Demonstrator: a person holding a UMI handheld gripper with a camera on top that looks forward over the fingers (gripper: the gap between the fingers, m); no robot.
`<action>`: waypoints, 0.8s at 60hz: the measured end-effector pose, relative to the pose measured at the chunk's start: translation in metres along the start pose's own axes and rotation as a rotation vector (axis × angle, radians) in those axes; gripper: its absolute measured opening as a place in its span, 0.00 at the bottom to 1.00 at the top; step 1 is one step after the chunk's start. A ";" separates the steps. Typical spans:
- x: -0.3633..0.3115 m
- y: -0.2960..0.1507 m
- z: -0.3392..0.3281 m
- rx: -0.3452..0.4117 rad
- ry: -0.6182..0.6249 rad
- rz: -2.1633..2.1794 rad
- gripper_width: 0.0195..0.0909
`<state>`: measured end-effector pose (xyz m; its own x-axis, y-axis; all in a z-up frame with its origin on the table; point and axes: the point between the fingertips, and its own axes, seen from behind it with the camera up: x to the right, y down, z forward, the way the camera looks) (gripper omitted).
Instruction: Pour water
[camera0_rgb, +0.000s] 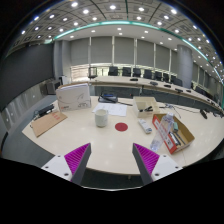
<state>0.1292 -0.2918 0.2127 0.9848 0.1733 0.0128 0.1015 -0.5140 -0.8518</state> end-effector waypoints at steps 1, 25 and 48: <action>0.012 0.004 0.003 0.001 0.009 -0.001 0.93; 0.212 0.037 0.103 0.086 0.161 0.118 0.93; 0.261 0.029 0.217 0.170 0.191 0.101 0.82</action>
<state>0.3586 -0.0791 0.0778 0.9991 -0.0417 0.0077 -0.0083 -0.3695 -0.9292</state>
